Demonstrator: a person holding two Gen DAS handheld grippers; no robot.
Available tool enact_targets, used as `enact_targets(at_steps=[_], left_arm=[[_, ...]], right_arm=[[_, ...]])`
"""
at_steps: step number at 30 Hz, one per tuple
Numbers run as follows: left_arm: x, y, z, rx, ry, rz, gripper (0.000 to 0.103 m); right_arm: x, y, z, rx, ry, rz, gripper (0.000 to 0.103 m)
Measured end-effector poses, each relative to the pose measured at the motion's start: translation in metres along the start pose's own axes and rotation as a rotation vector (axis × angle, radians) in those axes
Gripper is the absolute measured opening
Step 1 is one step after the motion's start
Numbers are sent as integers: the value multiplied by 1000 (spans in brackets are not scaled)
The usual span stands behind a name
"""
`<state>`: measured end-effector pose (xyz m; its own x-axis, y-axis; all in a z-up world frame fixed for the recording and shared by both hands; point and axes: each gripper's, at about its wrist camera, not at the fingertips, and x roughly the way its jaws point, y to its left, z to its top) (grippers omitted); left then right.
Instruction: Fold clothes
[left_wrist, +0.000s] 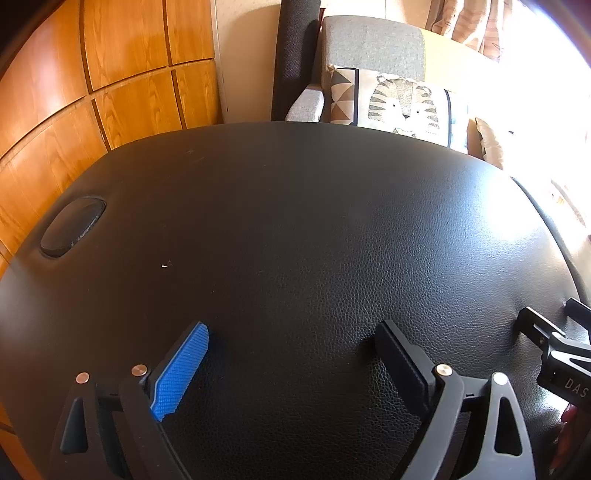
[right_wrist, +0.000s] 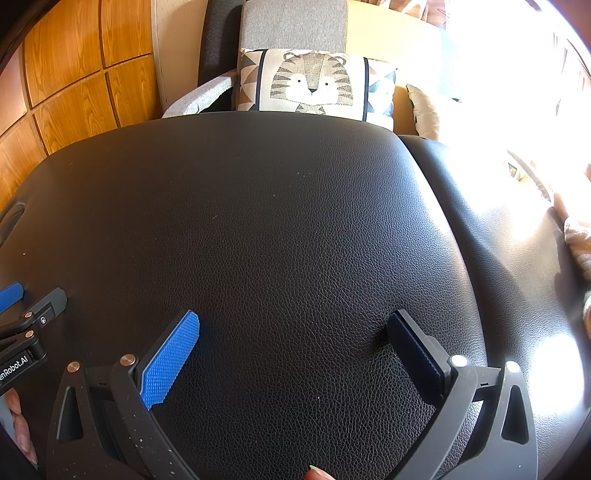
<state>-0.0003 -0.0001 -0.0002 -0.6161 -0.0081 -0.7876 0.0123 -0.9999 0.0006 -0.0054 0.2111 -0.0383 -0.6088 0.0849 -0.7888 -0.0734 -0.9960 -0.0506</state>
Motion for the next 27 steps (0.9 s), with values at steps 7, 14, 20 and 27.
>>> enact_targets(at_steps=[7,14,20,27], left_arm=[[7,2,1,19,-4,52,103],[18,-22,0,152,-50,232,103],[5,-57,-4,269,-60,262,82],[-23,-97,-4,199,-11,15,83]], right_arm=[[0,-1,3,-6,8,8,103],[-8,-8,3,-14,4,-13,103],[-42,-45,6,60,-37,-10,103],[-85,-114,4,187,-72,-79,103]])
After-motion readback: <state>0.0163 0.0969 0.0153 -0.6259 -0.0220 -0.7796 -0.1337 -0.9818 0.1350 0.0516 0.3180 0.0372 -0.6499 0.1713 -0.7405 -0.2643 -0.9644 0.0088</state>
